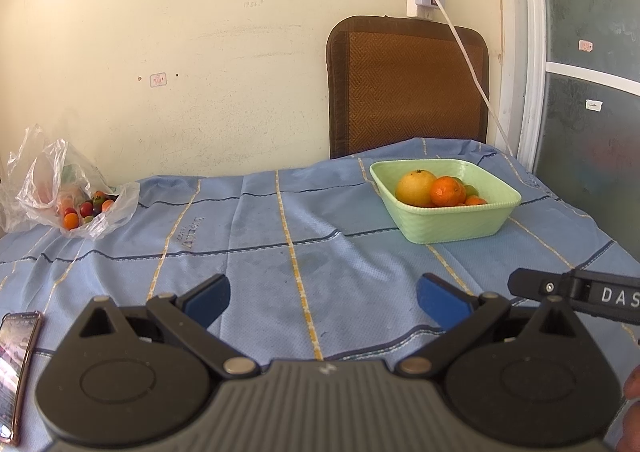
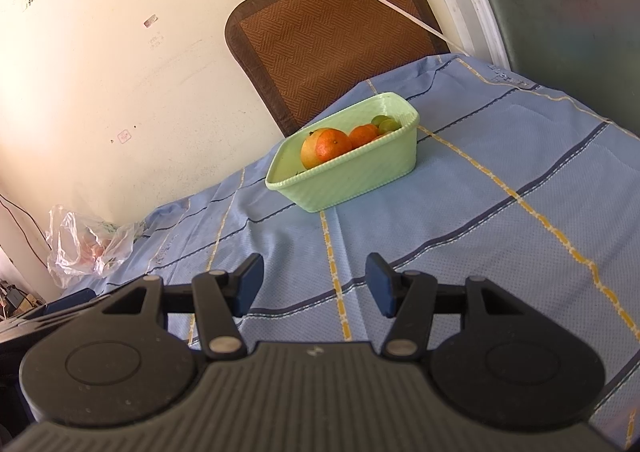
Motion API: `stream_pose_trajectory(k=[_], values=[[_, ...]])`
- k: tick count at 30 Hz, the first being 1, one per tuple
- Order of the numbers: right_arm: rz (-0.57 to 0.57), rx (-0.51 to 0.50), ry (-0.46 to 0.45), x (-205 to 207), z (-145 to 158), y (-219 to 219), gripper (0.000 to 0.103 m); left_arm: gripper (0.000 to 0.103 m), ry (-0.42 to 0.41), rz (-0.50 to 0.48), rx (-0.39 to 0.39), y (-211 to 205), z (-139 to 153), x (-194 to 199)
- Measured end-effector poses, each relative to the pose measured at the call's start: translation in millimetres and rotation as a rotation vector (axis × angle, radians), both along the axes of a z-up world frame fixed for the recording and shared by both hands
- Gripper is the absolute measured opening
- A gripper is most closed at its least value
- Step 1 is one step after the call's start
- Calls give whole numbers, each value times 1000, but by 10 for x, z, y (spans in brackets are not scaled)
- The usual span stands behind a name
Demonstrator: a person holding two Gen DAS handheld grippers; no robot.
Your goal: Organize fruits
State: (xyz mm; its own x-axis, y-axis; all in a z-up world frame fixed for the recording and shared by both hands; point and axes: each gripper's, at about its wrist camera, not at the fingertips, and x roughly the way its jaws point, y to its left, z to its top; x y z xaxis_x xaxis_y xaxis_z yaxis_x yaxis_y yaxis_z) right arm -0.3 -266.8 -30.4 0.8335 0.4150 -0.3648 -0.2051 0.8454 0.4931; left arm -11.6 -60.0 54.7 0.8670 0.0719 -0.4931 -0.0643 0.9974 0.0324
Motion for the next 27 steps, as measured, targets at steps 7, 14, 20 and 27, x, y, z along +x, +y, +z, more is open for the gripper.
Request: stream_pose_trajectory(k=[7, 14, 20, 27], values=[[0, -1, 1, -1, 6, 7, 59, 103, -33, -13, -5, -17, 39, -42], [-2, 0, 1, 0, 4, 8, 59, 103, -37, -17, 6, -47, 45, -48], [-1, 1, 5, 6, 12, 19, 59, 103, -47, 5, 16, -40, 43, -58], [-2, 2, 9, 7, -2, 19, 59, 103, -45, 3, 14, -40, 37, -62]])
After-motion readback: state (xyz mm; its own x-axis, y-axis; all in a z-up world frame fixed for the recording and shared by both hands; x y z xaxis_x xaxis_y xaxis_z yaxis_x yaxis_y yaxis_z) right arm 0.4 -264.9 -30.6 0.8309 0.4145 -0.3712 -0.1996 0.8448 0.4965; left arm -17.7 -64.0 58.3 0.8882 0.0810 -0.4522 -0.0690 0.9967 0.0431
